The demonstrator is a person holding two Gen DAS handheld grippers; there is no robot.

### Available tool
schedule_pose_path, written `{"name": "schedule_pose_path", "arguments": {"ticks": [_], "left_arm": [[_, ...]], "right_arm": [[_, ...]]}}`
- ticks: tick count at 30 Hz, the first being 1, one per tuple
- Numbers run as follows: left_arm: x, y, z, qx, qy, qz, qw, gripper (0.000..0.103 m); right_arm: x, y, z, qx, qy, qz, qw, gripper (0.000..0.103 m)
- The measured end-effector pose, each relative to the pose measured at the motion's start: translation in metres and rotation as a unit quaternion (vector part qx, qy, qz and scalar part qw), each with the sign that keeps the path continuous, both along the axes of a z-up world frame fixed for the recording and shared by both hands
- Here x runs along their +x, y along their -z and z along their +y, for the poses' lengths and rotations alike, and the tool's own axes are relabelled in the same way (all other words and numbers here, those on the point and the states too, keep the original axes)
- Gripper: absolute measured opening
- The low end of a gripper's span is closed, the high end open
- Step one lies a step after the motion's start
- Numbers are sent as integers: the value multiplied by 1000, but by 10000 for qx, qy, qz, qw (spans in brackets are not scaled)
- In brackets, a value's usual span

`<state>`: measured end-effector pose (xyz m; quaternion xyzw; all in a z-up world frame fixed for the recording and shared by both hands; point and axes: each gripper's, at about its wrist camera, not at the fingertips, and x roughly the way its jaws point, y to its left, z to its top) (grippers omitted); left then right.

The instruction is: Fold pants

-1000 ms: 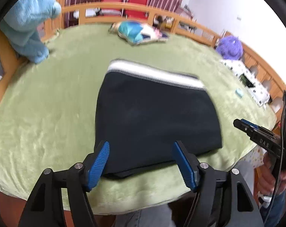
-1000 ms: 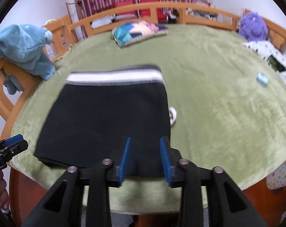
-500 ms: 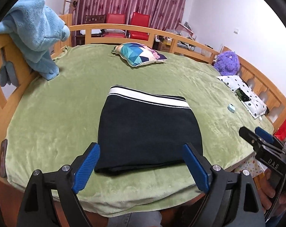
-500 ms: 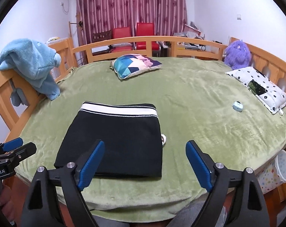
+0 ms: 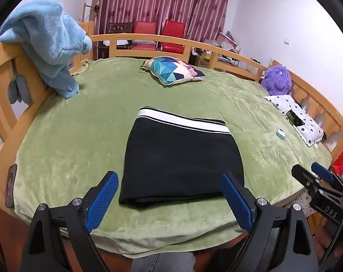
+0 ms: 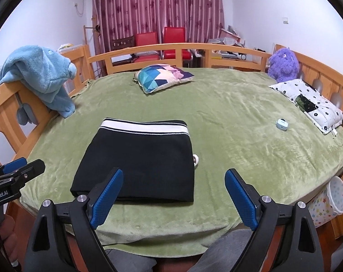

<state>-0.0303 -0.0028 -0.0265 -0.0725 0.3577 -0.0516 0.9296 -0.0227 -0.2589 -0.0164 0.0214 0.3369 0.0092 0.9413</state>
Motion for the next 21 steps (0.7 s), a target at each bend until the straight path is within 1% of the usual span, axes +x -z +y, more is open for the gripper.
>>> {"name": "schedule_pose_path", "arguments": {"ticks": [21], "left_arm": [[-6,0,-4,-12,89,-9,10000,91]], "right_arm": [[-6,-2,5,87,81,22,9999,90]]}}
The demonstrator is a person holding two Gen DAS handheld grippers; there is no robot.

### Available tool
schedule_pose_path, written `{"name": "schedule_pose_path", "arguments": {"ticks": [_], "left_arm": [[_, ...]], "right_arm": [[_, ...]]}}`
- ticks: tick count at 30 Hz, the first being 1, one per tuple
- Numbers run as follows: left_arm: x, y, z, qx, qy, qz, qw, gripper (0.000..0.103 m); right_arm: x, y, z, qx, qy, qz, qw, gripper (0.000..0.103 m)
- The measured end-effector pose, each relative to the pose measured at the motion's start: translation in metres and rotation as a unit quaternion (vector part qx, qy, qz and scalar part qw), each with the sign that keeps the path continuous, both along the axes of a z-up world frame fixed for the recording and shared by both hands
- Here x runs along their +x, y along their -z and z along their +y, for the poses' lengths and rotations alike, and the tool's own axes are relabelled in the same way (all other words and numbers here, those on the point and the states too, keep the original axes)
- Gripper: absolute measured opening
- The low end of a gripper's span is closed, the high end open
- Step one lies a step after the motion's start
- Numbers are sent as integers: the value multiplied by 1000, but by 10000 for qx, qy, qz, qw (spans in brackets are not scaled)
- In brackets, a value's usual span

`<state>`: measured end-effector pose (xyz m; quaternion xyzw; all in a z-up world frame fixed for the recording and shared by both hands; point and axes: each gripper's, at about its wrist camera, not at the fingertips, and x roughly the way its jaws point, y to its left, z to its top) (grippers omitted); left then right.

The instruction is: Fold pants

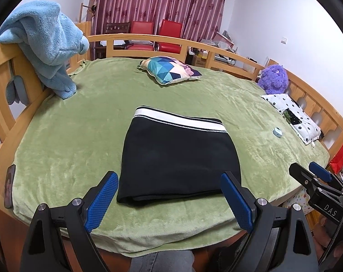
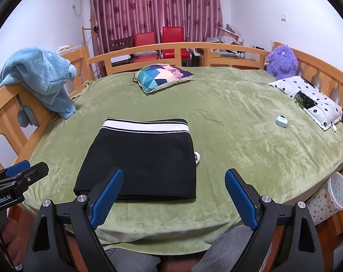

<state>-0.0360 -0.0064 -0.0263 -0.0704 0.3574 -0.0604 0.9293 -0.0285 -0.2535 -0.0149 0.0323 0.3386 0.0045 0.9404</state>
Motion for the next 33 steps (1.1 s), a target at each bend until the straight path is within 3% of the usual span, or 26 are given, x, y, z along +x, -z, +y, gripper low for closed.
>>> {"name": "schedule_pose_path", "arguments": {"ticks": [28,33], "left_arm": [[-2,-3,-2,-22,7,-33,10000,91],[-1,-7,-4,-36,8,-46,10000,91]], "right_arm": [[-2,0,-3,99,92,25,9999,90],[-4,-3,3,-97,112,-63,9999,90]]}}
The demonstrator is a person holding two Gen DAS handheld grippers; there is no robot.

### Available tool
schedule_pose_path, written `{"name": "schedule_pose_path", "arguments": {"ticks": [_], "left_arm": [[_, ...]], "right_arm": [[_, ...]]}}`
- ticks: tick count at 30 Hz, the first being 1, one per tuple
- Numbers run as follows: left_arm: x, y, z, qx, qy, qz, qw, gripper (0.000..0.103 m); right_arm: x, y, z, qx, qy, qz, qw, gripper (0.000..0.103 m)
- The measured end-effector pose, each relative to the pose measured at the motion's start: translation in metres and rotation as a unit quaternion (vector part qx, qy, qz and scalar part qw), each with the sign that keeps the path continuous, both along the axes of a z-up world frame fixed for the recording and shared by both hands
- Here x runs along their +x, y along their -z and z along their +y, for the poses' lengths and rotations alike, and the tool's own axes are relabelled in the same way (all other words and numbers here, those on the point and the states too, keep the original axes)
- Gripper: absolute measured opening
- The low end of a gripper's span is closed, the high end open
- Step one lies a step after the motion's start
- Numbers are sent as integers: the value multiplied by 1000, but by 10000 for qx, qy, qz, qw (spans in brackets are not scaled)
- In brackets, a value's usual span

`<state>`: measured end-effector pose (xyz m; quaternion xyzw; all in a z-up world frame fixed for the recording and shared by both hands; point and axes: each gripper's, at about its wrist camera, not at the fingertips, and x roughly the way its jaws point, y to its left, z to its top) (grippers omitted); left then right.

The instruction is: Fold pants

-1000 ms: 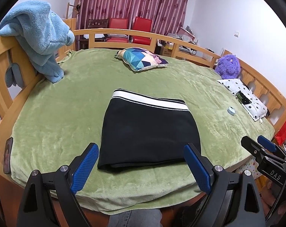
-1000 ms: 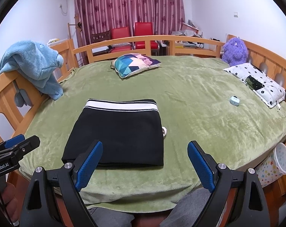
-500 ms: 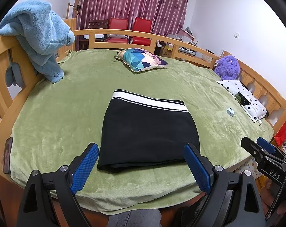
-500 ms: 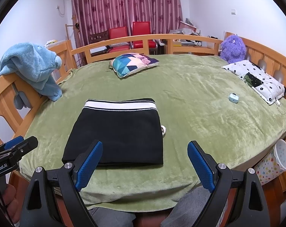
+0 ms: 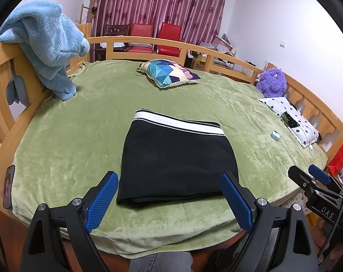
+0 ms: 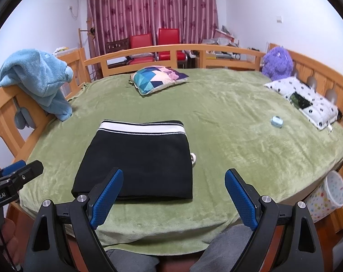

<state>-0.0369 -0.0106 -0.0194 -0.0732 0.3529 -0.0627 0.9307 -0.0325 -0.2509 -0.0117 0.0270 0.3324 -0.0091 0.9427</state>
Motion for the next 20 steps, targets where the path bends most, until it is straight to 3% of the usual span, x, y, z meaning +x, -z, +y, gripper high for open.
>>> {"name": "schedule_pose_path", "arguments": {"ticks": [20], "left_arm": [[3,-4,7,-3,-94,-243,9997,91]], "right_arm": [[2,-3,13,9,-8,-32,10000,90]]}}
